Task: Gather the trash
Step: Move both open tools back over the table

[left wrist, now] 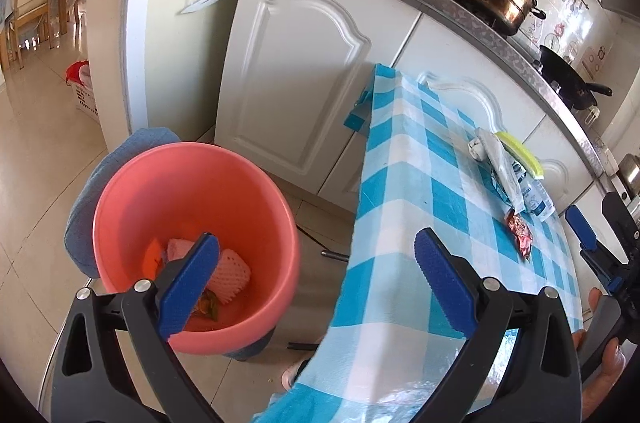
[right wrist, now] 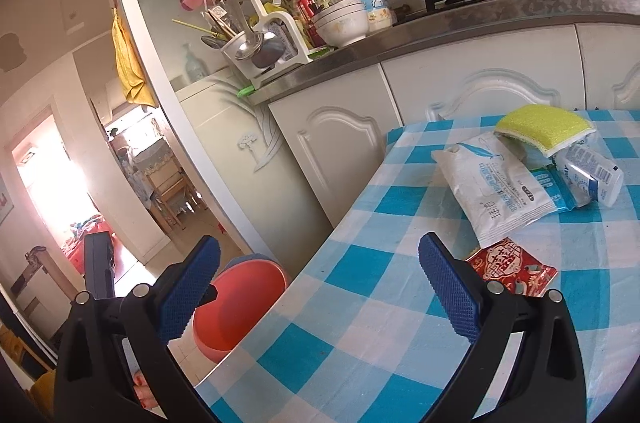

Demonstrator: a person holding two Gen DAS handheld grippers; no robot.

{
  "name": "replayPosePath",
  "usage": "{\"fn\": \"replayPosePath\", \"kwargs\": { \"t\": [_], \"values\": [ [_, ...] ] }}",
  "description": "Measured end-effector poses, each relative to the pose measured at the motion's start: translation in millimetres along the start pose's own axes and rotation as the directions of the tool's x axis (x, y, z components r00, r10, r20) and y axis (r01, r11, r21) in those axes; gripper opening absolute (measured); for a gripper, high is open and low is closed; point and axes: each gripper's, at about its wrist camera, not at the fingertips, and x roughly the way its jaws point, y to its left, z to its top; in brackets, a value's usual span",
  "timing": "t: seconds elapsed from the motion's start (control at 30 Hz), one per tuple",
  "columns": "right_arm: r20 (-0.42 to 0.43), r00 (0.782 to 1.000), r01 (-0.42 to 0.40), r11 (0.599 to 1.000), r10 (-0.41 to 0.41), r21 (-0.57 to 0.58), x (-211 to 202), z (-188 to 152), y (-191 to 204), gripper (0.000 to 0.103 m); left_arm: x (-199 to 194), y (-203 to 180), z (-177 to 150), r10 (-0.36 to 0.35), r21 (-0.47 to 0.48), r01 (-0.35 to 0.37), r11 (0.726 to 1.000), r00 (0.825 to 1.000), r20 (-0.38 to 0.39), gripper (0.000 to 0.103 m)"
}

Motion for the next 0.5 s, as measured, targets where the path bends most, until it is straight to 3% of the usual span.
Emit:
{"fn": "replayPosePath", "kwargs": {
  "t": [0.17, 0.5],
  "values": [
    [0.012, 1.000, 0.023, 1.000, -0.023, 0.014, -12, -1, -21, 0.098, 5, -20, -1, 0.008, 0.014, -0.008, 1.000, 1.000, -0.019, 0.098],
    [0.060, 0.996, 0.066, 0.993, -0.072, 0.101, -45, 7, -70, 0.098, 13, -78, -7, -0.004, 0.130, 0.008, 0.991, 1.000, -0.029, 0.098]
  ]
}}
